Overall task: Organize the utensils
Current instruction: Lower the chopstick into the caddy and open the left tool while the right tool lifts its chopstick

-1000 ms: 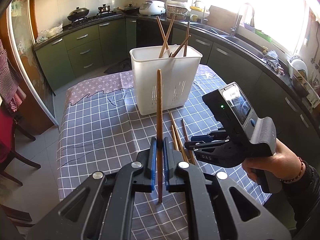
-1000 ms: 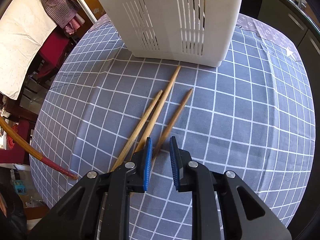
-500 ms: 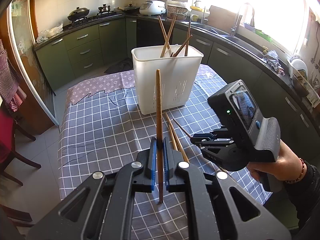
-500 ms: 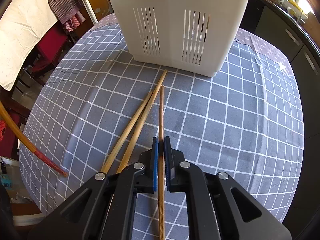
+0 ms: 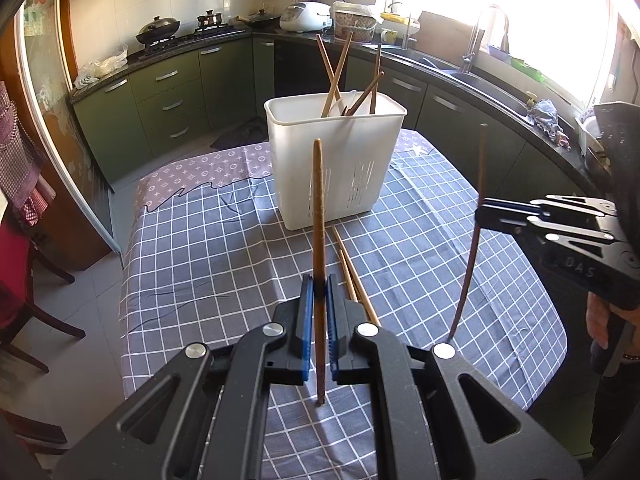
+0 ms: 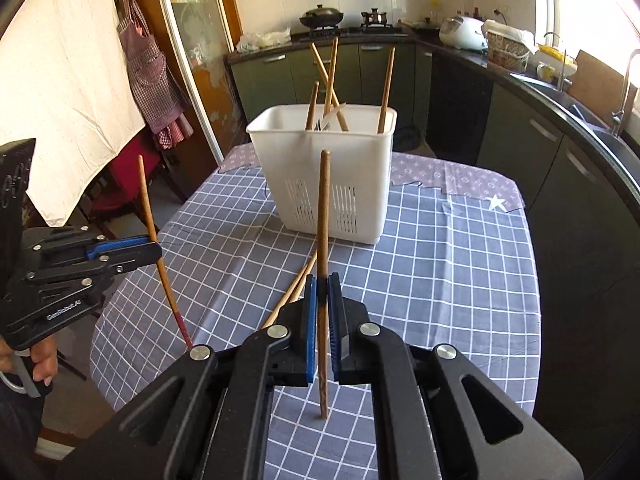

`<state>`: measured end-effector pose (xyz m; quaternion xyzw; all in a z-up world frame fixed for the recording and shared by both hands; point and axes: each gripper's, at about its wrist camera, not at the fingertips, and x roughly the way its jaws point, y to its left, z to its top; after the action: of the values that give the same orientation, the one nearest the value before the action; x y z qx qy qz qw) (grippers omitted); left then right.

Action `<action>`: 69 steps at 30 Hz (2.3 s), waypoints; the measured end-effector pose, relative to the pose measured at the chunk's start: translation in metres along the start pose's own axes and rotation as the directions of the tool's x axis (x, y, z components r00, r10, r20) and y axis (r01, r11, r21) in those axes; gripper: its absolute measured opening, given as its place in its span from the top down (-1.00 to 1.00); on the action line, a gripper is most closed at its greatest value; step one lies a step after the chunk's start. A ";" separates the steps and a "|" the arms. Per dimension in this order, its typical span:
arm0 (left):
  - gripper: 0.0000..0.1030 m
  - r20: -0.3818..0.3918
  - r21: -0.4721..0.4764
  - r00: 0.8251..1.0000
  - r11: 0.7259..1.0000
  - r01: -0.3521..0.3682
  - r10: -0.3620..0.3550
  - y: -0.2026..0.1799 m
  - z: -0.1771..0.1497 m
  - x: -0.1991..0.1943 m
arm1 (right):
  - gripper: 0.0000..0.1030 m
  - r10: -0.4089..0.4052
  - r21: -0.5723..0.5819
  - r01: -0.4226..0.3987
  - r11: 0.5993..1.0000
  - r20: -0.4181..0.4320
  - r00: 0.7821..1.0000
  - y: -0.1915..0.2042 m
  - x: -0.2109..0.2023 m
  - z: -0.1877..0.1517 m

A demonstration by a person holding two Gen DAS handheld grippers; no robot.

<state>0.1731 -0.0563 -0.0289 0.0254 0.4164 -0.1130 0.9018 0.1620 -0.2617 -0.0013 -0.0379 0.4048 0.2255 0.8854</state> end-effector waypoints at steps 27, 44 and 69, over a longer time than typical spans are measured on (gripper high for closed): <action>0.87 0.042 0.040 0.999 0.999 -0.025 0.023 -0.013 0.014 -0.022 | 0.87 0.009 -0.010 -0.009 1.000 0.038 0.999 0.004 -0.022 -0.010; 0.87 0.196 0.071 0.981 0.997 -0.029 0.015 -0.019 0.130 -0.093 | 0.87 0.037 -0.011 -0.037 0.999 0.037 0.999 0.001 -0.020 -0.011; 0.66 0.060 0.027 0.995 0.996 -0.080 0.079 0.000 0.173 0.025 | 0.87 0.059 -0.016 -0.058 0.998 0.059 0.997 -0.001 -0.028 -0.002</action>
<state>0.3182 -0.0849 0.0646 0.0520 0.3864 -0.0839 0.9170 0.1455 -0.2737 0.0181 -0.0257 0.3774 0.2552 0.8898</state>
